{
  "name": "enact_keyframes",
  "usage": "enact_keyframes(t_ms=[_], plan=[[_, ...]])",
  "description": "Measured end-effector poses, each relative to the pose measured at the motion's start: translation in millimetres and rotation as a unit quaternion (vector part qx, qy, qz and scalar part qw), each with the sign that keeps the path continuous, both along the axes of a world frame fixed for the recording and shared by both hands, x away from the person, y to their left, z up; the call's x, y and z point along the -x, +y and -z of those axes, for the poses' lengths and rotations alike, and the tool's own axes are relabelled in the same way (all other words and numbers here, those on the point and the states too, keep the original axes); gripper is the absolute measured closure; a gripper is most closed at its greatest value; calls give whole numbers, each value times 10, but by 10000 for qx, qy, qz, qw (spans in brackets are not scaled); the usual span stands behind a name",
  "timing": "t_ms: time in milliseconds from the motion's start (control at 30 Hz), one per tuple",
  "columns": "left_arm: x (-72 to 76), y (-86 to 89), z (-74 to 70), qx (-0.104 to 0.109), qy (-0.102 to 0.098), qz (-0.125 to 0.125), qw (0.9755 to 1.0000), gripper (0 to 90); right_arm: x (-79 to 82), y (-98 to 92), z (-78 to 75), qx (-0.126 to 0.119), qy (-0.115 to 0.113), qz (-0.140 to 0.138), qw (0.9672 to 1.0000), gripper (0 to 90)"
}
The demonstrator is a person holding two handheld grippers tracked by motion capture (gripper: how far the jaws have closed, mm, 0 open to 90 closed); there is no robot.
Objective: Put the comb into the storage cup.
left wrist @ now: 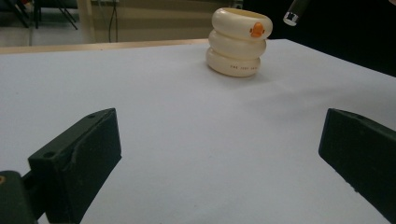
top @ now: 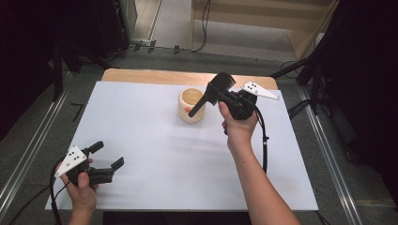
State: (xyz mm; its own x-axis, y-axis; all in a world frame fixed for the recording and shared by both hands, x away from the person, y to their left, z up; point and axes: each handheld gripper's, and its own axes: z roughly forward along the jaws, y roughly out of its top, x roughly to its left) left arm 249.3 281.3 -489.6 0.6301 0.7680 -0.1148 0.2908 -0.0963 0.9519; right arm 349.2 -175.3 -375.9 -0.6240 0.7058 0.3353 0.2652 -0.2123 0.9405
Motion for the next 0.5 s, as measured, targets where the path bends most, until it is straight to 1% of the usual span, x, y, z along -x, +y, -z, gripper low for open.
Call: enact_keyframes(t_ms=[500], plan=[[0,-7,1,-6,-16,19,10000,0,-192,-36,-48,4,11,176,9998,828]])
